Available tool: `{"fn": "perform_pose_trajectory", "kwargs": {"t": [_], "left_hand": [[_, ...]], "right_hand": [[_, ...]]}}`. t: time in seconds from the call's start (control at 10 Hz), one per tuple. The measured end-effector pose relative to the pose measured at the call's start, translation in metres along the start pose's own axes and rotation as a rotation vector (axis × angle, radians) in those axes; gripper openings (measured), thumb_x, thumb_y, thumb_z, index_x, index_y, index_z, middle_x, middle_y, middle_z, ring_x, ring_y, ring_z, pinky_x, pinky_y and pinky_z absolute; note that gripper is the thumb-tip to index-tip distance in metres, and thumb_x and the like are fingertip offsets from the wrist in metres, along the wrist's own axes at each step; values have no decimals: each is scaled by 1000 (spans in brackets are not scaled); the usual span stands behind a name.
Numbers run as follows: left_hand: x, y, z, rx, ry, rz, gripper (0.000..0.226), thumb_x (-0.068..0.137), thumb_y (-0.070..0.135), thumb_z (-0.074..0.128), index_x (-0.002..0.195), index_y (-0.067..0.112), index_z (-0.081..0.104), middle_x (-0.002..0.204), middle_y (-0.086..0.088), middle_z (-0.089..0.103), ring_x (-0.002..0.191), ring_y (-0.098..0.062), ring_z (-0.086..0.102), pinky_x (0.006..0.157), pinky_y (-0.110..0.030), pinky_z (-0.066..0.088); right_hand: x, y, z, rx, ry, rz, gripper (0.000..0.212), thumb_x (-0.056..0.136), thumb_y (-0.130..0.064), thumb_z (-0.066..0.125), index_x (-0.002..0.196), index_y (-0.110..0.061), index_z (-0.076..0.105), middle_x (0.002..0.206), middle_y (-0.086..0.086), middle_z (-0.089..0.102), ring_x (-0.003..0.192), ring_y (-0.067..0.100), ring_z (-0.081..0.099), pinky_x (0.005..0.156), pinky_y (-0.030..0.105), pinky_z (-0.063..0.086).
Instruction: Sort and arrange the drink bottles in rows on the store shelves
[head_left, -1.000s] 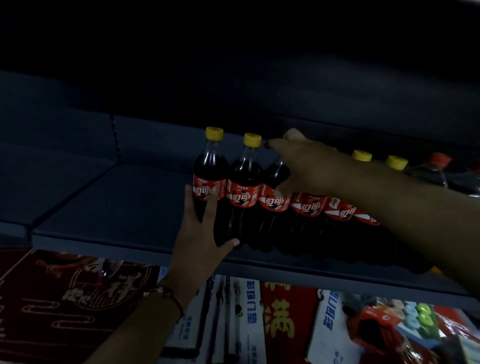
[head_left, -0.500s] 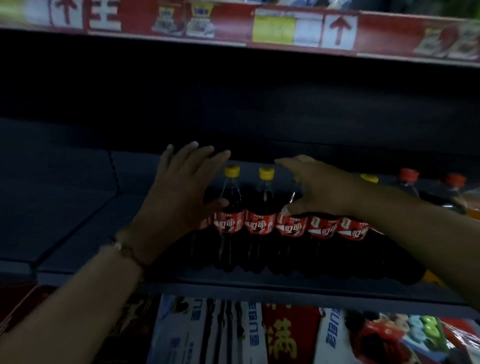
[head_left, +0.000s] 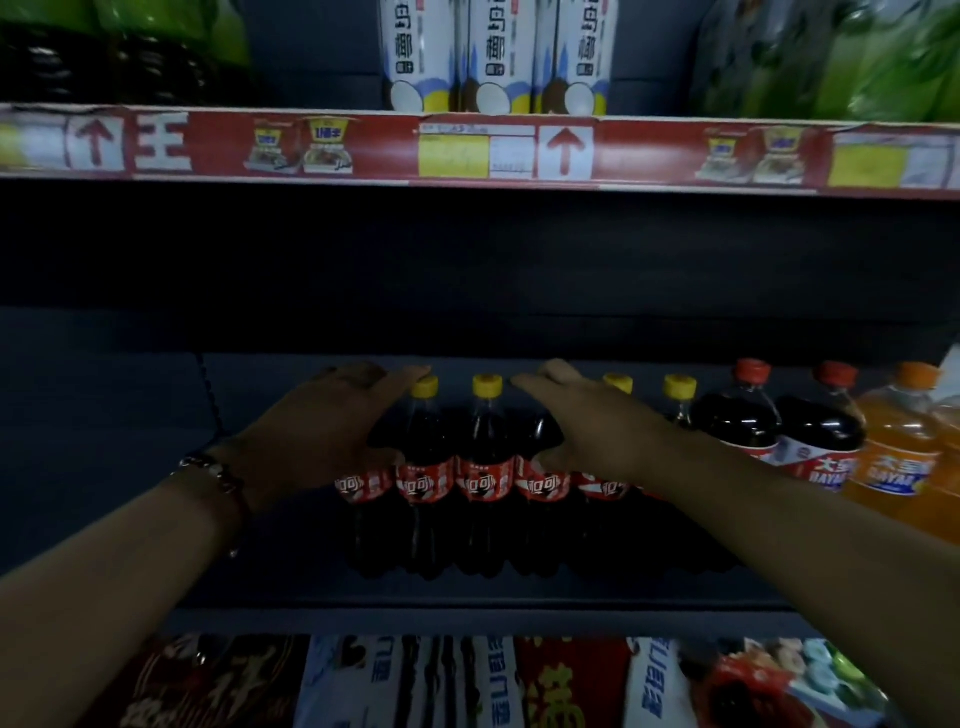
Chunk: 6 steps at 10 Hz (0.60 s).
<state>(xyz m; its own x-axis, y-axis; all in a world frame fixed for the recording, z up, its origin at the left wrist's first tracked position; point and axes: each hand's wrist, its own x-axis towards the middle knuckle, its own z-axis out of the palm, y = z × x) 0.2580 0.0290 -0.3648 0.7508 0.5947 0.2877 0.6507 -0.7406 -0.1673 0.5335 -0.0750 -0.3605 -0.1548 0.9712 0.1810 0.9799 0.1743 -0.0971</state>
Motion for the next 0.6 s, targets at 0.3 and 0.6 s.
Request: {"fn": "perform_pose_trajectory", "kwargs": {"t": [0.3, 0.6], "left_hand": [[4, 18, 2, -46, 313, 148, 79, 85, 63, 55, 146, 15, 44, 144, -10, 49, 130, -31, 48, 107, -43, 35], [49, 85, 13, -178, 391, 299, 48, 97, 42, 55, 139, 17, 57, 132, -2, 63, 123, -26, 56, 100, -40, 44]], "right_hand": [[-15, 3, -5, 133, 72, -100, 78, 86, -42, 70, 151, -34, 27, 157, -8, 21, 134, 3, 29, 103, 8, 24], [-39, 61, -24, 436, 232, -170, 45, 88, -45, 64, 130, -31, 59, 129, -23, 54, 122, -6, 49, 101, 9, 36]]}}
